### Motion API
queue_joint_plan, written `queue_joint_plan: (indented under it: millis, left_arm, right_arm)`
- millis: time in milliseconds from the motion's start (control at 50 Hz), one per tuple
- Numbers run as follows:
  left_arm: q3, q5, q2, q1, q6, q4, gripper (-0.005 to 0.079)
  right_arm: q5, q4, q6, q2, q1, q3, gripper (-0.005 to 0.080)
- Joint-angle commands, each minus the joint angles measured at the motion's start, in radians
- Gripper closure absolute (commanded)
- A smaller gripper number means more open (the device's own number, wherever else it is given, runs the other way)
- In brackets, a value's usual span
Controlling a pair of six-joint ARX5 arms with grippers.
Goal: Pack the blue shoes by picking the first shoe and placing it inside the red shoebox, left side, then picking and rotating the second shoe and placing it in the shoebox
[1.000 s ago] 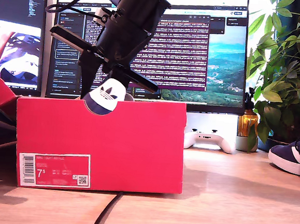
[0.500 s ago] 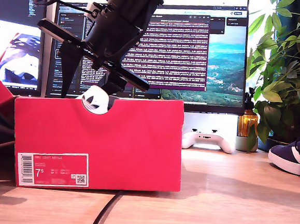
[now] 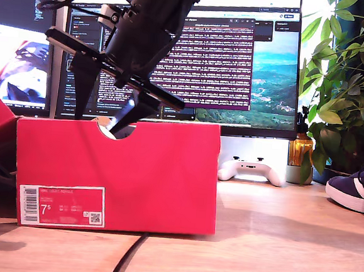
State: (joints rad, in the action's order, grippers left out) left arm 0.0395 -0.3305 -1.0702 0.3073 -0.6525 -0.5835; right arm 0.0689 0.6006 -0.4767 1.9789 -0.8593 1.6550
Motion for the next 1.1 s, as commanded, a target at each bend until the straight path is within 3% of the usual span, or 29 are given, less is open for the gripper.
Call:
queue_joint_plan:
  millis: [0,540,840,900,980,1000,1080]
  left_arm:
    - [0.010,0.000,-0.003,0.003,-0.002,-0.007,0.0762]
    - [0.010,0.000,-0.003,0.003,-0.002,-0.007,0.0762]
    - [0.010,0.000,-0.003,0.003,-0.002,-0.007,0.0762]
    - [0.010,0.000,-0.003,0.003,-0.002,-0.007,0.0762]
    - [0.010,0.000,-0.003,0.003,-0.002,-0.008,0.0762]
    - [0.010,0.000,-0.003,0.003,-0.002,-0.007,0.0762]
    - [0.010,0.000,-0.003,0.003,-0.002,-0.007,0.0762]
  right_arm:
    - [-0.002,-0.004,0.006,0.006,-0.003,0.024,0.0394]
    - [-0.008,-0.021,0.030,0.019,0.031,0.024,0.0395]
    - [0.037,-0.051,-0.025,0.108,0.019,0.024,0.0403]
    - [0.036,-0.053,-0.025,0.117,0.016,0.024,0.0503]
    - [0.035,-0.068,-0.023,0.118,0.015,0.024,0.0787]
    - [0.032,-0.074,-0.023,0.118,0.015,0.024,0.0749]
    - [0.026,-0.092,-0.023,0.118,0.010,0.026,0.0765]
